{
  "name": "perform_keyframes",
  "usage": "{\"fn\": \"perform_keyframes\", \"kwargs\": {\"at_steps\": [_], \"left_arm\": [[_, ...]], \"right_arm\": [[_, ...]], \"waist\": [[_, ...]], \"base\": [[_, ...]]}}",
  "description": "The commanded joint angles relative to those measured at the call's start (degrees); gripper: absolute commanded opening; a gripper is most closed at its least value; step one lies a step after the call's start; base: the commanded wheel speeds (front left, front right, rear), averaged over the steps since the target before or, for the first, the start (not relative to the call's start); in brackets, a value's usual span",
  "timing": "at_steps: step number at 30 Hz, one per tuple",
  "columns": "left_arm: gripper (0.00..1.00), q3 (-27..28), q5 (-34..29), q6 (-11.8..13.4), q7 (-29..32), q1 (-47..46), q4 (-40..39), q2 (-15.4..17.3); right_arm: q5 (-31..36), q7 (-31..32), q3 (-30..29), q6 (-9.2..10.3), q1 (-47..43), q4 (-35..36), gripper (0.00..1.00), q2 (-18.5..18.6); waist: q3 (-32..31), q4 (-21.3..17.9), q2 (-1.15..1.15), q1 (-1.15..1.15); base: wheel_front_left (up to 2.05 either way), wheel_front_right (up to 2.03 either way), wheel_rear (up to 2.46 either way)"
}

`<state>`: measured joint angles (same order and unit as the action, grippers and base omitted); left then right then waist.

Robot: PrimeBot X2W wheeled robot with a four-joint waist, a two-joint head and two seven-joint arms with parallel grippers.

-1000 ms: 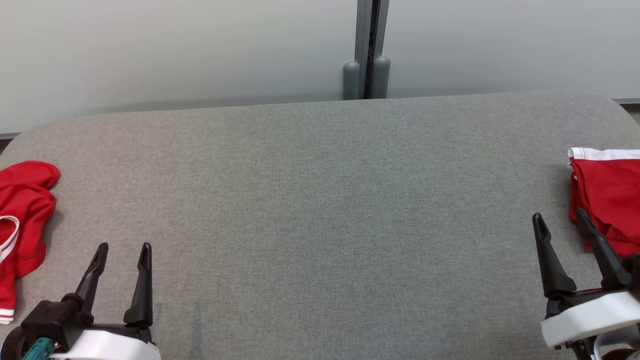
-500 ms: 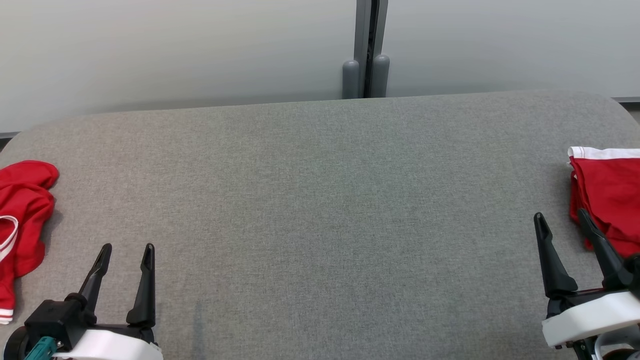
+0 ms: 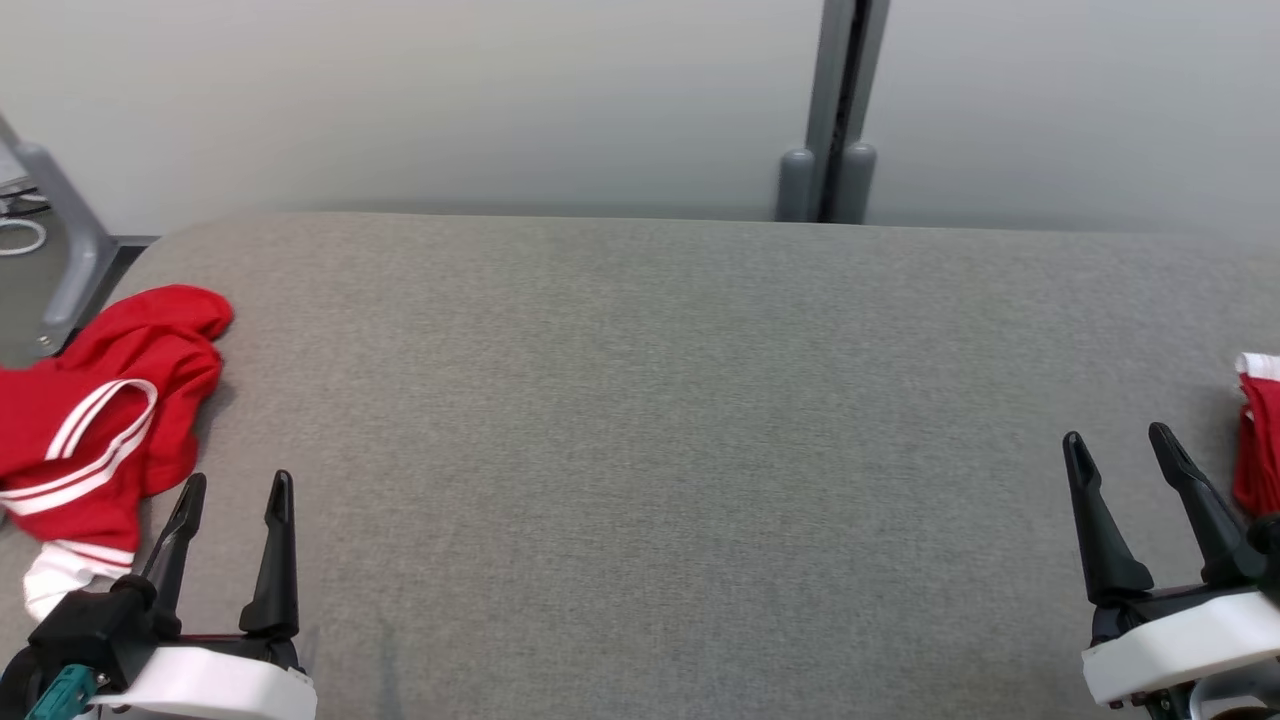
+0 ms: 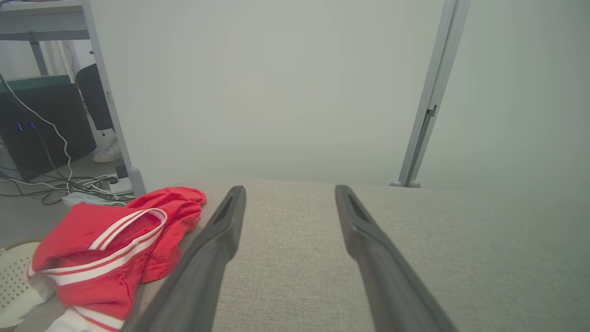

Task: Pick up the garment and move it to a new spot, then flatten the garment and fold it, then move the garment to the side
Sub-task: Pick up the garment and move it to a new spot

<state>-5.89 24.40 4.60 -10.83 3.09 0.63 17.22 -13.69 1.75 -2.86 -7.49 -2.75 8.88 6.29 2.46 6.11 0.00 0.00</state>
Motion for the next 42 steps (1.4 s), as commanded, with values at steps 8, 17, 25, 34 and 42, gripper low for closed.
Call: {"fn": "perform_keyframes", "kwargs": {"at_steps": [8, 17, 25, 34, 42], "left_arm": [[1.00, 0.5, 0.9, -0.2, -0.9, -0.9, 0.5, 0.3], [1.00, 0.8, 1.7, -0.6, -1.9, -1.3, 1.1, 0.2], [1.00, 0.6, 1.5, -1.3, -2.9, -2.4, 1.7, 0.1], [1.00, 0.0, 0.8, -1.1, -3.3, -3.6, 2.6, -0.1], [1.00, 0.2, -0.1, -0.7, -3.9, -8.5, 2.6, -0.6]], "right_arm": [[-0.5, 0.9, 1.0, -0.02, 0.4, 1.1, 1.00, 0.6], [-1.0, 1.0, 2.5, -0.02, 0.9, 0.2, 1.00, 0.8], [-1.2, 1.2, 2.5, -0.02, 1.0, -0.2, 1.00, 0.7], [-0.6, 1.5, 2.2, -0.02, 1.3, 0.1, 1.00, 0.9], [0.6, 2.9, 2.0, -0.02, 3.1, 2.2, 1.00, 2.1]], "waist": [[-0.4, 10.5, 0.00, 0.00], [-0.7, 16.5, 0.00, 0.00], [-0.6, 17.7, 0.00, 0.00], [0.2, 17.7, 0.00, 0.00], [4.0, 16.6, 0.00, 0.00]], "base": [[0.00, 0.00, 0.00], [0.00, 0.00, 0.00], [0.00, 0.00, 0.00], [0.00, 0.00, 0.00], [0.00, 0.00, 0.00]]}}
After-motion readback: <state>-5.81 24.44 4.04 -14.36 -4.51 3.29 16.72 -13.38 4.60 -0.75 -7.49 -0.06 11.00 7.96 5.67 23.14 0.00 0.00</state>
